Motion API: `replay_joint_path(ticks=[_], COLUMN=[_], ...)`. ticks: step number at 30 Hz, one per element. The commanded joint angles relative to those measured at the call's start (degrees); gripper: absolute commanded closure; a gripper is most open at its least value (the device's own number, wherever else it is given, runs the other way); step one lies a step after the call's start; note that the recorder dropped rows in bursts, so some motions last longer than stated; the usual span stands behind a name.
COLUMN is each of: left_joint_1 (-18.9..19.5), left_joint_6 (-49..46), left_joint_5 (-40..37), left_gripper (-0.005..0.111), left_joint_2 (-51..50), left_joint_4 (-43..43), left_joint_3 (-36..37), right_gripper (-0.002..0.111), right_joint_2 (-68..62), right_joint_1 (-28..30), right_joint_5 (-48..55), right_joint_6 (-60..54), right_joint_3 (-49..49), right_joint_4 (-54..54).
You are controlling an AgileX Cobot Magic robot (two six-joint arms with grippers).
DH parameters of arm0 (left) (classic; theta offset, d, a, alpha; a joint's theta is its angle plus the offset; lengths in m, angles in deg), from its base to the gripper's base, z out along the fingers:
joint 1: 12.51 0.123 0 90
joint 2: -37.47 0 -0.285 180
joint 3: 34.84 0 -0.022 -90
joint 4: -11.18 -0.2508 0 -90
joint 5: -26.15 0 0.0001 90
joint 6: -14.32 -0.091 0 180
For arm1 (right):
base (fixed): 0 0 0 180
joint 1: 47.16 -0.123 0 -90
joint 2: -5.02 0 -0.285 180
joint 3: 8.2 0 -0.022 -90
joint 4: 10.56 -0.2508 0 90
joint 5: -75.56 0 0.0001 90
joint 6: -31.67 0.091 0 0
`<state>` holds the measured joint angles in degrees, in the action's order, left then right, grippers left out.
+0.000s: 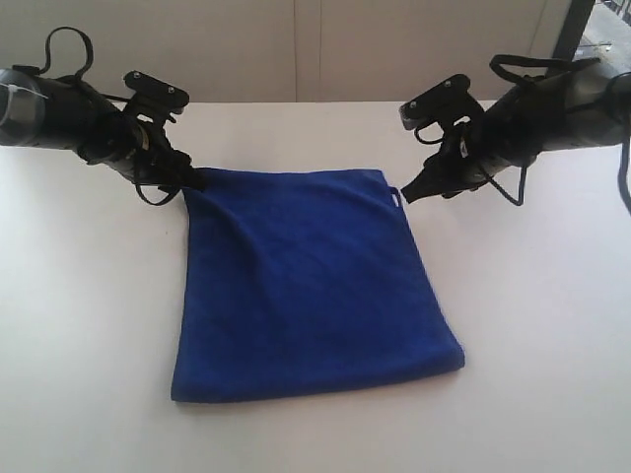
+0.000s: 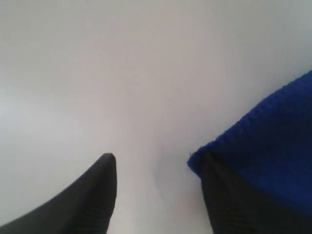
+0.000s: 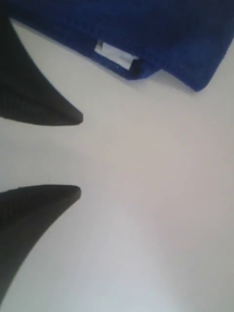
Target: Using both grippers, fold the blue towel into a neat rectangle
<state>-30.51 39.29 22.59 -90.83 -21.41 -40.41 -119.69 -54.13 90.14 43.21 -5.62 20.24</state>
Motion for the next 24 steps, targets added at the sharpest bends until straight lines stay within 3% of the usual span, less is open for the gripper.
replay_joint_path(ticks=[1, 6, 14, 16, 19, 24], left_joint_1=[0.71, 0.71, 0.71, 0.71, 0.71, 0.71], left_joint_6=[0.66, 0.56, 1.10, 0.57, -5.25, -11.70], left_joint_5=[0.26, -3.02, -19.94, -27.79, -40.09, -43.90], left_gripper=[0.026, 0.024, 0.029, 0.042, 0.080, 0.107], left_joint_2=[-0.07, 0.14, 8.89, 10.07, 10.53, 11.78], left_joint_4=[-0.72, -0.87, 3.66, 7.32, 15.05, 25.93], left_joint_3=[0.04, -1.03, -6.58, -6.58, -6.58, -5.16], right_gripper=[0.070, 0.070, 0.070, 0.071, 0.089, 0.108], right_joint_2=[2.66, 4.09, 7.14, 8.66, 11.91, 15.68], right_joint_1=[0.16, 0.16, 0.16, 0.04, 0.04, 0.04], right_joint_5=[2.27, 6.10, 13.64, 17.82, 24.61, 31.53], right_joint_6=[0.91, 0.91, 0.48, -2.87, -10.79, -11.54], right_joint_3=[-0.09, -0.09, -0.09, -0.09, -0.09, 1.28], right_joint_4=[-1.88, -2.00, -7.44, -9.74, -18.91, -21.77])
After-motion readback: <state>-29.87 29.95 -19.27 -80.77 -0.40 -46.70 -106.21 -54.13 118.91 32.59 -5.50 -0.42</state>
